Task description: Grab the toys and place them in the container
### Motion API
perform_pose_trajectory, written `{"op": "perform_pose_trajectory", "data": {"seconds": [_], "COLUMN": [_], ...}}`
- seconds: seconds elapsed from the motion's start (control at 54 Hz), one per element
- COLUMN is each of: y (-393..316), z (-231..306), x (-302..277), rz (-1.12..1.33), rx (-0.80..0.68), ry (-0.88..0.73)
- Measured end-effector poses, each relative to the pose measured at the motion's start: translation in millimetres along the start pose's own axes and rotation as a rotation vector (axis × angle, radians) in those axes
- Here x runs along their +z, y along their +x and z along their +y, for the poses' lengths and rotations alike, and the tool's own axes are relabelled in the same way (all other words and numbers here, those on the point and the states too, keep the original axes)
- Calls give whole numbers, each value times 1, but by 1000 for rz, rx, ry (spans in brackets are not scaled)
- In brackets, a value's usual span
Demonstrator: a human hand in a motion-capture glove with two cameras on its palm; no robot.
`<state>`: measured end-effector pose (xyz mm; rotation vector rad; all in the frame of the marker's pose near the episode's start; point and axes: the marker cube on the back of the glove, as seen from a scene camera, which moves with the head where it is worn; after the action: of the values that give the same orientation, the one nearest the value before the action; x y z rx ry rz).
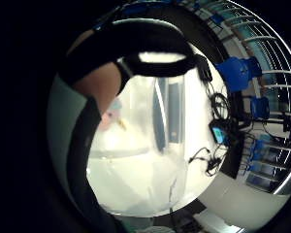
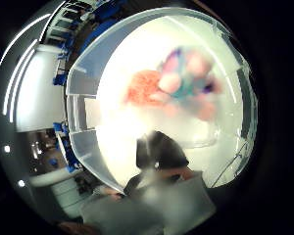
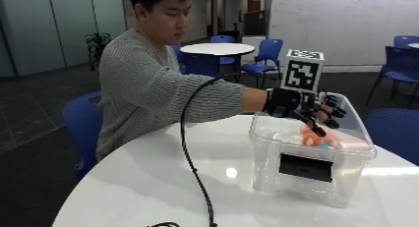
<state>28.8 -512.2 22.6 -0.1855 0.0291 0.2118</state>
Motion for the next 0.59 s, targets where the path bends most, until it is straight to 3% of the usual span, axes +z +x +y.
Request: {"op": "perform_pose_trajectory", "data": {"seconds": [0.315, 0.463, 0.592], "y": [-4, 2, 5], "z": [43, 115, 220], "x": [-15, -40, -38], "rz": [-71, -207, -238], "rx": [-108, -225, -419], "ry": [16, 61, 132]}}
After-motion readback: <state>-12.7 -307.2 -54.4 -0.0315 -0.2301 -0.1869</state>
